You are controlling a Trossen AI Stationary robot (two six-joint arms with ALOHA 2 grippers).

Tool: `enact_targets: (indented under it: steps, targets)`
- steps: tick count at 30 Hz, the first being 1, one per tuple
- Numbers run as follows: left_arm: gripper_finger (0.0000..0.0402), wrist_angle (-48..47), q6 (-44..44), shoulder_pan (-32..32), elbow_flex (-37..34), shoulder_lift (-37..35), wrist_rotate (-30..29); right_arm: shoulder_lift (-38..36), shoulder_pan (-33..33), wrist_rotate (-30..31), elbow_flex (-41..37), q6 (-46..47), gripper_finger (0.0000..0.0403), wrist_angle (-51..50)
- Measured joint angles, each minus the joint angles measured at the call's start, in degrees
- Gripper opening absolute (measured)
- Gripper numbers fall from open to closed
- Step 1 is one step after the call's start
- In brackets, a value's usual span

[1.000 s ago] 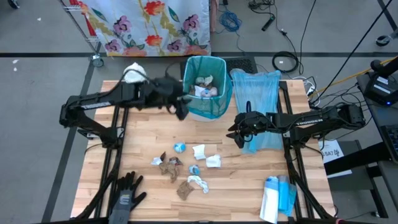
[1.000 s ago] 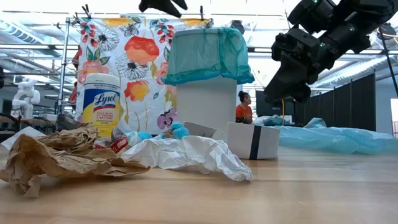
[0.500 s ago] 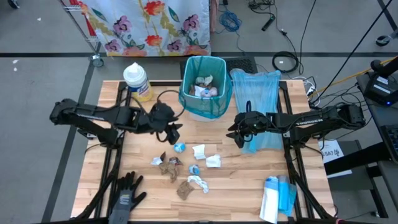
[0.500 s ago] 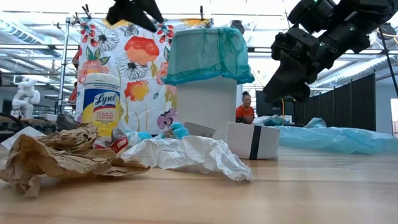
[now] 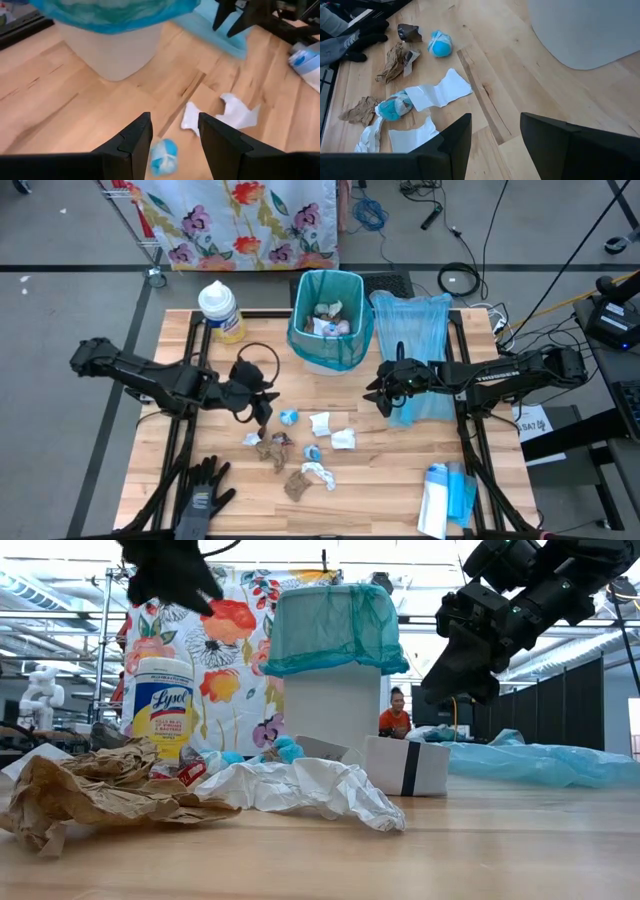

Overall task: Place trash/remove bag and relplace
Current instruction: Put the top blue plastic into the trash bin

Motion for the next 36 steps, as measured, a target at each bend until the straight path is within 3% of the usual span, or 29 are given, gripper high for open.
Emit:
enact_targets:
  steps: [7, 12, 20, 36]
  targets:
    - [0.0163, 8.51, 2.21, -0.07, -10.82, -6.18, 0.99, -0.01, 0.01, 0.03, 0.0, 0.56, 0.016, -0.02]
    - [0.0163, 9.99, 6.27, -0.03, -16.47, -6.21, 2.81, -0.01, -0.01, 0.61, 0.0, 3.86, 0.016, -0.05]
    - [0.0163, 16.78, 19.62, 0.11, -19.12, 2.66, 7.22, -0.01, -0.01, 2.08, 0.0, 9.14, 0.016, -0.04]
    - [0.0163, 32.79, 28.77, 7.14, -19.04, 20.16, 21.25, -0.01, 0.0, 1.99, 0.0, 16.89, 0.016, -0.07]
